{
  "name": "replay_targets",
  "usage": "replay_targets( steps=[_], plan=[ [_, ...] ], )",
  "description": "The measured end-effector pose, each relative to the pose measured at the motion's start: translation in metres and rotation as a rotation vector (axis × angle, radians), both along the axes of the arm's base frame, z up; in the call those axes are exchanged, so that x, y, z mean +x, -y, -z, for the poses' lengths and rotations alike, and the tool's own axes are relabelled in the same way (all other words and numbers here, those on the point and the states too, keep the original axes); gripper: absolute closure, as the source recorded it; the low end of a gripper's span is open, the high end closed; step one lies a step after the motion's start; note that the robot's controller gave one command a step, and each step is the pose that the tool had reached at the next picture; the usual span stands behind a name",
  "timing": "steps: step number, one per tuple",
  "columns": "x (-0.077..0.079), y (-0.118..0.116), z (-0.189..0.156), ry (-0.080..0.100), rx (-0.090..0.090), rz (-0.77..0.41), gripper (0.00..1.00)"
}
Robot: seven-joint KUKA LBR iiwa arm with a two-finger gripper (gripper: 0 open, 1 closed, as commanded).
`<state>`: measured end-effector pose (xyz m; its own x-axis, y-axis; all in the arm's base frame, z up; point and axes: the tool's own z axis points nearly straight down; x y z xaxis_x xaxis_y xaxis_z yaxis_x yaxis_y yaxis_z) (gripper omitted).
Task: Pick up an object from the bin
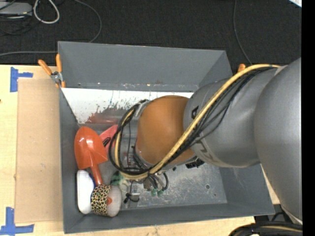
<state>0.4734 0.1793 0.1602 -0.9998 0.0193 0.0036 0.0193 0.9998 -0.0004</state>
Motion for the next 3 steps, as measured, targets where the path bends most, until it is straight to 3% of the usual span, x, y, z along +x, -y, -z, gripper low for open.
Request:
replay_targets(
  steps=[1, 2, 3],
  plan=[
    [0.000, 0.000, 0.000, 0.000, 0.000, 0.000, 0.00],
    [0.067, -0.002, 0.041, -0.002, -0.003, -0.039, 0.00],
    [0.032, 0.001, 0.044, -0.005, -0.001, 0.046, 0.00]
  ],
)
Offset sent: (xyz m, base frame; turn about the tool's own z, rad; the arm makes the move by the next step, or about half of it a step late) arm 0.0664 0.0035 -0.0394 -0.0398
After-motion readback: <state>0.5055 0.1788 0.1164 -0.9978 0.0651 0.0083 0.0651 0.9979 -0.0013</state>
